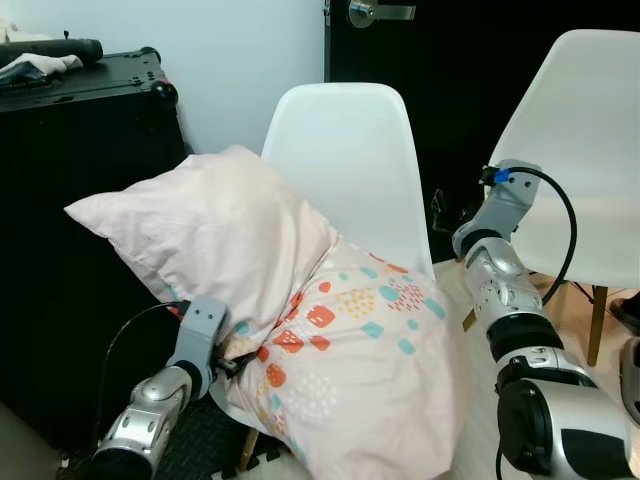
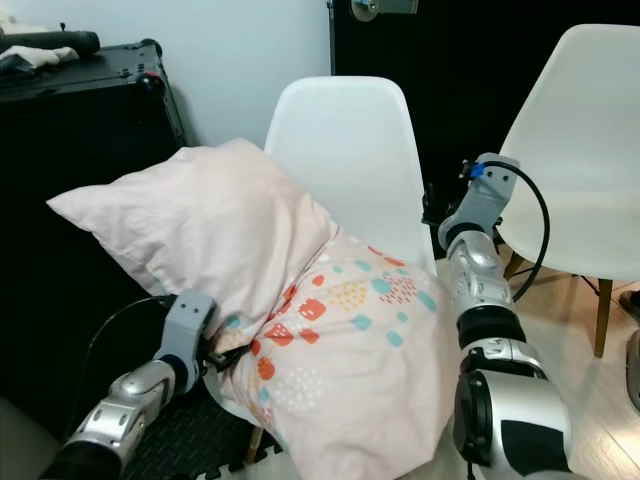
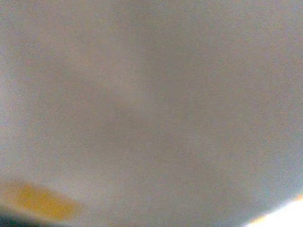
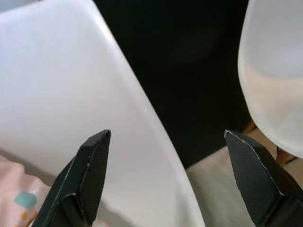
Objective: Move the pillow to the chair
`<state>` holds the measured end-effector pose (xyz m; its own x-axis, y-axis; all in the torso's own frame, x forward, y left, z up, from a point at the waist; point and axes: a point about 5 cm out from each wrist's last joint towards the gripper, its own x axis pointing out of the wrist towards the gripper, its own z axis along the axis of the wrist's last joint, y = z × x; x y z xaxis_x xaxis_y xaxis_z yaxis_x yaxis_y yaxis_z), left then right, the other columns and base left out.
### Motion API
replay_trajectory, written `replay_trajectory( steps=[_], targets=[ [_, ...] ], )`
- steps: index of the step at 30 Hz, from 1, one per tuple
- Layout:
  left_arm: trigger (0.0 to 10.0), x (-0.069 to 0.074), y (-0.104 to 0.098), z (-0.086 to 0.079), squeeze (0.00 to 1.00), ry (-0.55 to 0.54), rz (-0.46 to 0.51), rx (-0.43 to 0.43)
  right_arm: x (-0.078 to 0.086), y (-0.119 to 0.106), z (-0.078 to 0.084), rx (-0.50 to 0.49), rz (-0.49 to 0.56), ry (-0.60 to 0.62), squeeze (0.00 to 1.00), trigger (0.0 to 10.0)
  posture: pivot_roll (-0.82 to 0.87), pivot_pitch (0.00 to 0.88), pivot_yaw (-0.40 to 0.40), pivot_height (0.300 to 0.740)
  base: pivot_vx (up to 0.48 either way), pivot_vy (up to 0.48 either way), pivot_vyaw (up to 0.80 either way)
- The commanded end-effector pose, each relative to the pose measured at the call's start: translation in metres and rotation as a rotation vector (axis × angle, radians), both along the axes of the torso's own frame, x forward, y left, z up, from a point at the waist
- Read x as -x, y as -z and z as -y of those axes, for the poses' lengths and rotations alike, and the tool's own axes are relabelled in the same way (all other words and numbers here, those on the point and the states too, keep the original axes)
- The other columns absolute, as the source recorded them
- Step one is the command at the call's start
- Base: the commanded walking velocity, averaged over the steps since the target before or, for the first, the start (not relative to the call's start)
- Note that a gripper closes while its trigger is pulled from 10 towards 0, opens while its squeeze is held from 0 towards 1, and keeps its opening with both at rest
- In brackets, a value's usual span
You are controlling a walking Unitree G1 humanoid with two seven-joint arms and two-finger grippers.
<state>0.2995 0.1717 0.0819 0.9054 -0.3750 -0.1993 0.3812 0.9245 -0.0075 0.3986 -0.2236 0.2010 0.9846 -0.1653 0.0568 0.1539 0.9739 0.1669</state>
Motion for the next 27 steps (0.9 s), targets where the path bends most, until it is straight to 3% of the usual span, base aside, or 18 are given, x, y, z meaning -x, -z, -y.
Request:
replay_trajectory(
  steps=[1, 2, 3, 4, 5, 6, 7, 8, 10, 11, 13, 15, 17, 20, 24, 27],
  targets=[
    [10.0, -0.003, -0.024, 0.008, 0.00, 0.079, 0.086, 0.063, -0.001, -0.002, -0.004, -0.012, 0.011, -0.014, 1.00, 10.0, -0.21, 0.029, -0.019, 0.490, 0.000, 0.000, 0.00],
    [10.0, 0.006, -0.040, 0.019, 0.00, 0.199, 0.134, 0.131, -0.001, -0.002, -0.004, -0.013, 0.011, -0.014, 1.00, 10.0, -0.20, 0.030, -0.017, 0.490, 0.000, 0.000, 0.00],
    [10.0, 0.025, -0.056, 0.031, 0.00, 0.388, 0.171, 0.142, -0.002, -0.002, -0.005, -0.016, 0.011, -0.015, 1.00, 10.0, -0.20, 0.030, -0.017, 0.490, 0.000, 0.000, 0.00],
    [10.0, 0.025, -0.056, 0.031, 0.00, 0.388, 0.171, 0.142, -0.002, -0.002, -0.005, -0.016, 0.011, -0.015, 1.00, 10.0, -0.20, 0.030, -0.017, 0.490, 0.000, 0.000, 0.00],
    [10.0, 0.039, -0.064, 0.039, 0.00, 0.516, 0.185, 0.140, -0.002, -0.002, -0.006, -0.017, 0.011, -0.017, 1.00, 10.0, -0.20, 0.029, -0.016, 0.490, 0.000, 0.000, 0.00],
    [10.0, 0.039, -0.064, 0.039, 0.00, 0.516, 0.185, 0.140, -0.002, -0.002, -0.006, -0.017, 0.011, -0.017, 1.00, 10.0, -0.20, 0.029, -0.016, 0.490, 0.000, 0.000, 0.00],
    [10.0, 0.072, -0.060, 0.043, 0.00, 0.755, 0.112, 0.032, -0.002, -0.002, -0.007, -0.021, 0.011, -0.020, 1.00, 10.0, -0.20, 0.031, -0.014, 0.490, 0.000, 0.000, 0.00],
    [10.0, 0.072, -0.060, 0.043, 0.00, 0.755, 0.112, 0.032, -0.002, -0.002, -0.007, -0.021, 0.011, -0.020, 1.00, 10.0, -0.20, 0.031, -0.014, 0.490, 0.000, 0.000, 0.00],
    [10.0, 0.095, -0.046, 0.034, 0.00, 0.861, -0.014, -0.092, -0.003, -0.002, -0.008, -0.030, 0.012, -0.027, 1.00, 10.0, -0.20, 0.035, -0.009, 0.490, 0.000, 0.000, 0.00],
    [10.0, 0.095, -0.046, 0.034, 0.00, 0.861, -0.014, -0.092, -0.003, -0.002, -0.008, -0.030, 0.012, -0.027, 1.00, 10.0, -0.20, 0.035, -0.009, 0.490, 0.000, 0.000, 0.00],
    [10.0, 0.107, -0.032, 0.017, 0.00, 0.843, -0.125, -0.165, -0.002, 0.001, -0.011, -0.033, 0.007, -0.046, 1.00, 10.0, -0.20, 0.039, -0.003, 0.490, 0.000, 0.000, 0.00],
    [10.0, 0.111, -0.028, 0.010, 0.00, 0.832, -0.162, -0.190, -0.002, 0.003, -0.012, -0.033, 0.003, -0.054, 1.00, 10.0, -0.20, 0.039, -0.003, 0.490, 0.000, 0.000, 0.00],
    [10.0, 0.121, -0.020, -0.006, 0.00, 0.804, -0.265, -0.291, -0.002, 0.005, -0.014, -0.037, -0.004, -0.070, 1.00, 10.0, -0.19, 0.041, -0.006, 0.490, 0.000, 0.000, 0.00],
    [10.0, 0.126, -0.023, -0.016, 0.00, 0.765, -0.295, -0.347, -0.002, 0.005, -0.014, -0.036, -0.006, -0.078, 1.00, 10.0, -0.19, 0.046, -0.014, 0.490, 0.000, 0.000, 0.00],
    [10.0, 0.126, -0.056, -0.014, 0.00, 0.736, -0.163, -0.270, -0.002, 0.004, -0.015, -0.034, -0.007, -0.082, 1.00, 10.0, -0.18, 0.047, -0.022, 0.490, 0.000, 0.000, 0.00],
    [10.0, 0.120, -0.136, 0.004, 0.00, 0.741, 0.297, 0.112, -0.005, 0.002, -0.022, -0.037, -0.004, -0.117, 1.00, 10.0, -0.18, 0.047, -0.027, 0.490, 0.000, 0.000, 0.00]
  ],
)
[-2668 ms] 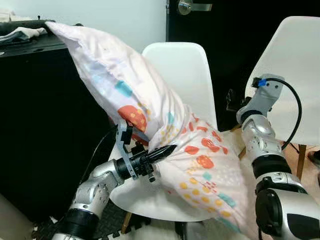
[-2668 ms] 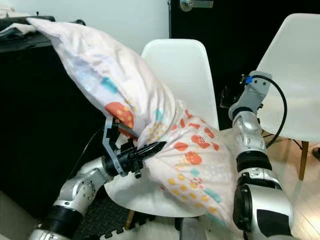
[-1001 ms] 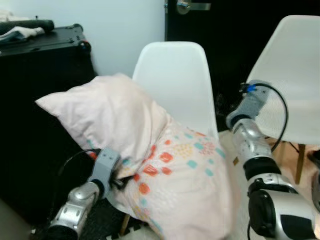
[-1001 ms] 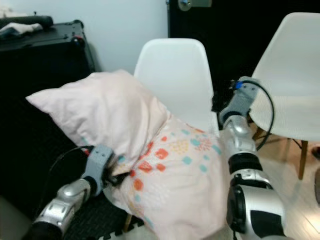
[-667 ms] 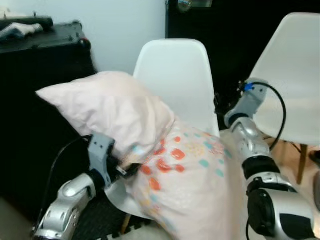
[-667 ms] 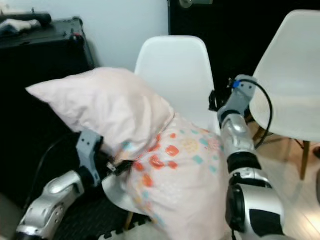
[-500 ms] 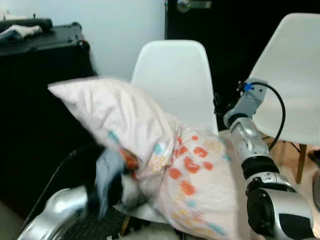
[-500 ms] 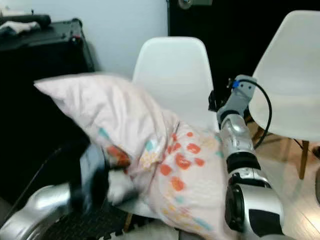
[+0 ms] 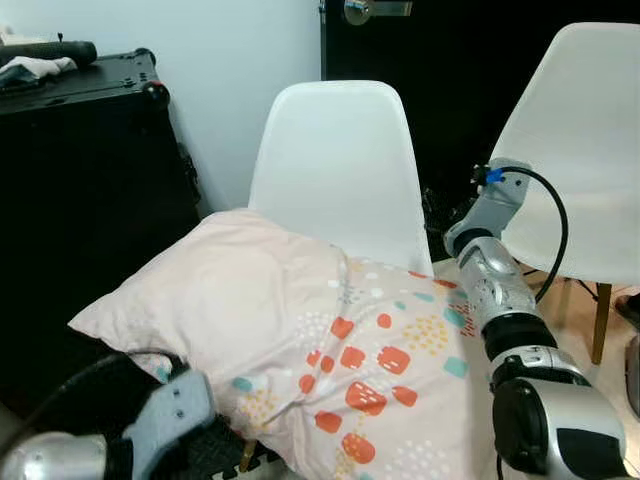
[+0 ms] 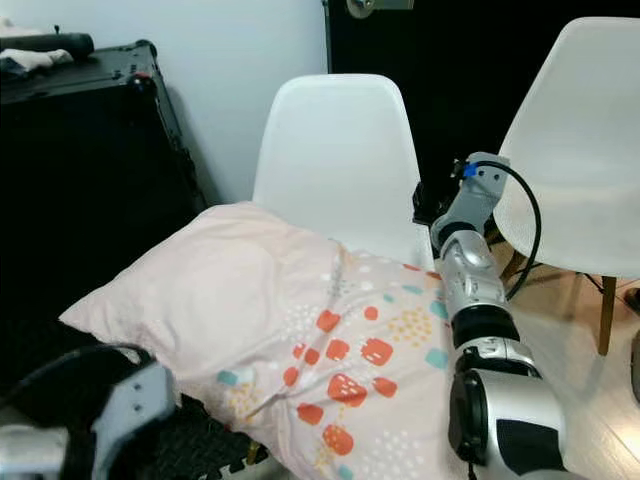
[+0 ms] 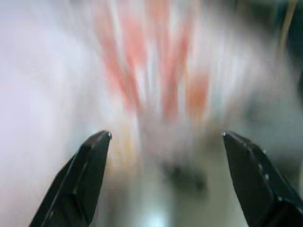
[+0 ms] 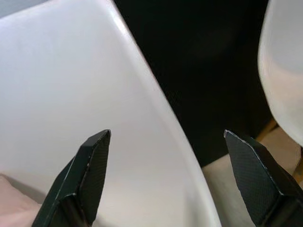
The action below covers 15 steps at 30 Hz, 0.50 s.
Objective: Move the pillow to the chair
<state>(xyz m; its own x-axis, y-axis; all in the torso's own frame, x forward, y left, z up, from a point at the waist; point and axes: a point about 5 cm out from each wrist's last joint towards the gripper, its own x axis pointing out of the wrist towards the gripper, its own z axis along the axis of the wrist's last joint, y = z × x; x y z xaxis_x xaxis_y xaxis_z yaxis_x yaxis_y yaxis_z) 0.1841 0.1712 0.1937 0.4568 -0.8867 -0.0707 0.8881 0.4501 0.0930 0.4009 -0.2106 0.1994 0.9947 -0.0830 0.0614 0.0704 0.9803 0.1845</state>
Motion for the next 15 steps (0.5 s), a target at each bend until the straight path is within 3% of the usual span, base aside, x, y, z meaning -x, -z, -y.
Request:
replay_trajectory(
  steps=[1, 2, 3, 4, 5, 6, 7, 8, 12, 13, 14, 15],
  targets=[
    [10.0, 0.006, -0.042, 0.006, 0.00, 0.050, 0.159, 0.260, -0.003, 0.000, -0.013, -0.022, -0.006, -0.051, 0.98, 10.0, -0.18, 0.047, -0.027, 0.490, 0.000, 0.000, 0.00],
    [10.0, 0.006, -0.042, 0.006, 0.00, 0.050, 0.159, 0.260, -0.003, 0.000, -0.013, -0.022, -0.006, -0.051, 0.98, 10.0, -0.18, 0.047, -0.027, 0.490, 0.000, 0.000, 0.00],
    [10.0, -0.001, -0.052, 0.004, 0.00, -0.005, 0.217, 0.363, -0.003, -0.001, -0.017, -0.023, 0.002, -0.075, 0.71, 10.0, -0.17, 0.046, -0.031, 0.490, 0.000, 0.000, 0.00],
    [10.0, -0.001, -0.052, 0.004, 0.00, -0.005, 0.217, 0.363, -0.003, -0.001, -0.017, -0.023, 0.002, -0.075, 0.71, 10.0, -0.17, 0.046, -0.031, 0.490, 0.000, 0.000, 0.00],
    [10.0, -0.009, -0.056, 0.001, 0.00, -0.065, 0.248, 0.431, -0.004, -0.002, -0.021, -0.022, 0.008, -0.094, 0.71, 10.0, -0.17, 0.046, -0.031, 0.490, 0.000, 0.000, 0.00],
    [10.0, -0.021, -0.056, -0.002, 0.00, -0.156, 0.249, 0.486, -0.003, -0.004, -0.024, -0.030, 0.032, -0.112, 0.33, 10.0, -0.17, 0.044, -0.027, 0.490, 0.000, 0.000, 0.00],
    [10.0, -0.056, -0.040, -0.009, 0.00, -0.442, 0.139, 0.566, -0.002, -0.004, -0.023, -0.068, 0.057, -0.117, 0.00, 10.0, -0.17, 0.044, -0.026, 0.500, 0.000, 0.000, 0.00],
    [10.0, -0.066, -0.033, -0.010, 0.00, -0.525, 0.091, 0.588, -0.002, -0.005, -0.022, -0.083, 0.064, -0.115, 0.00, 10.0, -0.17, 0.044, -0.026, 0.505, 0.000, 0.000, 0.00],
    [10.0, -0.071, -0.028, -0.011, 0.00, -0.575, 0.057, 0.600, -0.001, -0.005, -0.021, -0.093, 0.068, -0.113, 0.00, 10.0, -0.17, 0.044, -0.026, 0.515, 0.000, 0.000, 0.00],
    [10.0, -0.081, -0.011, -0.006, 0.00, -0.656, -0.007, 0.466, -0.001, -0.006, -0.019, -0.103, 0.080, -0.115, 0.00, 10.0, -0.18, 0.043, -0.024, 0.520, -0.480, 0.000, 0.00],
    [10.0, -0.087, 0.002, -0.002, 0.00, -0.716, -0.042, 0.389, 0.000, -0.007, -0.018, -0.115, 0.094, -0.115, 0.00, 10.0, -0.19, 0.042, -0.024, 0.525, -0.480, 0.000, 0.00],
    [10.0, -0.087, 0.002, -0.002, 0.00, -0.716, -0.042, 0.389, 0.000, -0.007, -0.018, -0.115, 0.094, -0.115, 0.00, 10.0, -0.19, 0.042, -0.024, 0.525, -0.480, 0.000, 0.00]
  ],
)
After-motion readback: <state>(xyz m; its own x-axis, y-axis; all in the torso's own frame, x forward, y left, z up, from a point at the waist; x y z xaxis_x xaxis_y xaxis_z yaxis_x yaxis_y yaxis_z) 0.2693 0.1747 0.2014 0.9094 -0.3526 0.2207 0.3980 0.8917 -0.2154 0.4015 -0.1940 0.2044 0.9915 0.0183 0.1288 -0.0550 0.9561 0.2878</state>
